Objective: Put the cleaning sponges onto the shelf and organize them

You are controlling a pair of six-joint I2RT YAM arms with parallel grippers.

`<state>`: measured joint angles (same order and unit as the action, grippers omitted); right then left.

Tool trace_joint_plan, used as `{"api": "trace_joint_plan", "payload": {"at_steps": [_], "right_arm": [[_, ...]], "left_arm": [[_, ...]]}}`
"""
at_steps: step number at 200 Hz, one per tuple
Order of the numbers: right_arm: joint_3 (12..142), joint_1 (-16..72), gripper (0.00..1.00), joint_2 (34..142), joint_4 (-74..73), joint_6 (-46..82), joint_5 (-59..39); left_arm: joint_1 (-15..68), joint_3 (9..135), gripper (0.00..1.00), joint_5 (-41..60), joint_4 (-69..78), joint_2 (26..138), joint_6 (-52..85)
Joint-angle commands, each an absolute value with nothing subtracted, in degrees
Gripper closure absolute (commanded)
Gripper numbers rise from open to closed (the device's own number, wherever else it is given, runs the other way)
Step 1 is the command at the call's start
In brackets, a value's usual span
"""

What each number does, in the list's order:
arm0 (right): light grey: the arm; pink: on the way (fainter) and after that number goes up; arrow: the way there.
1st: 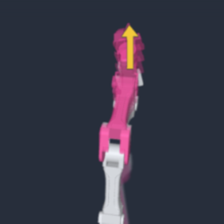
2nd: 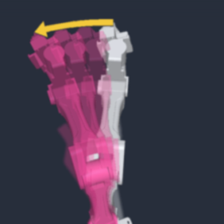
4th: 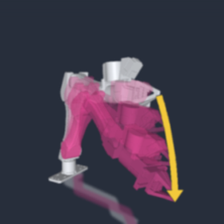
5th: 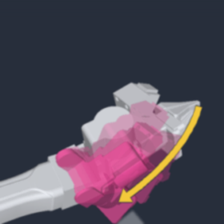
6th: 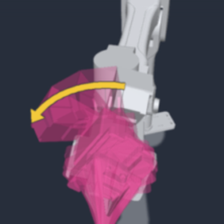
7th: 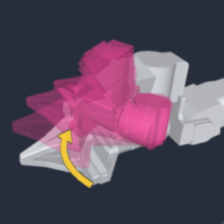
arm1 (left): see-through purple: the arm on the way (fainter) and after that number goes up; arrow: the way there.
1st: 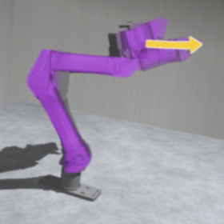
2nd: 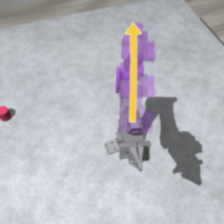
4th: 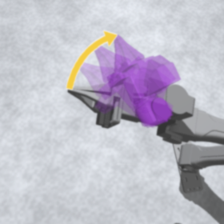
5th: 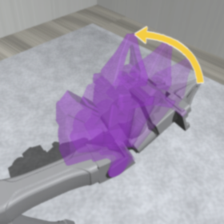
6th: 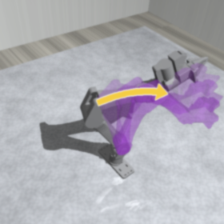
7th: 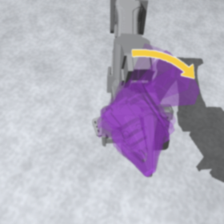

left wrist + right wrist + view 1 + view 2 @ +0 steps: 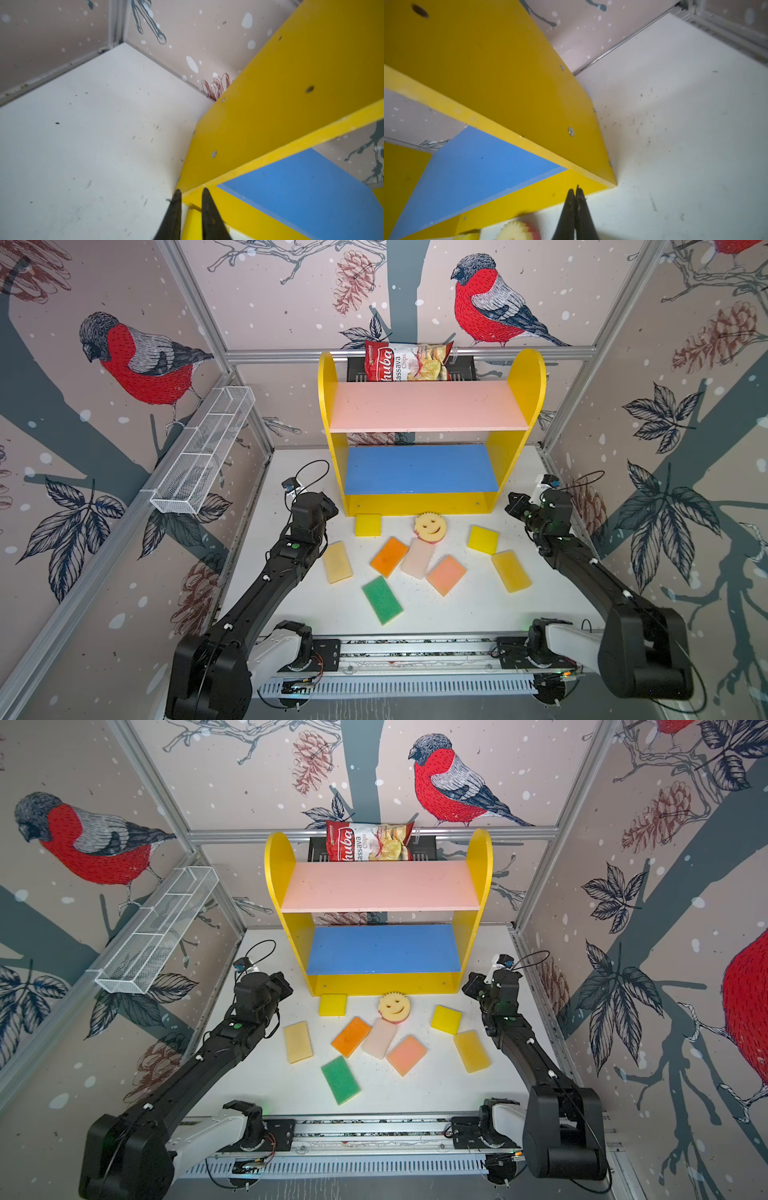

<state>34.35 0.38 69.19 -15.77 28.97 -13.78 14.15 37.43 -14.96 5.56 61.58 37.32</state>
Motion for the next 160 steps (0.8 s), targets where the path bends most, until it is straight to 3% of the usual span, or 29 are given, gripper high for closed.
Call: {"api": "trace_joint_plan", "payload": {"at_steps": [1,160], "right_arm": [[34.8,-0.6,1.0,71.3,-20.6,32.4,-21.0],[42.1,-4.8,1.0,87.6,-26.0,37.7,-28.7]], "left_arm": [[14.4,36.9,1.0,-11.4,8.0,63.2,37.2],[14.6,43.0,1.0,-9.5,13.4,77.8,36.5]]}}
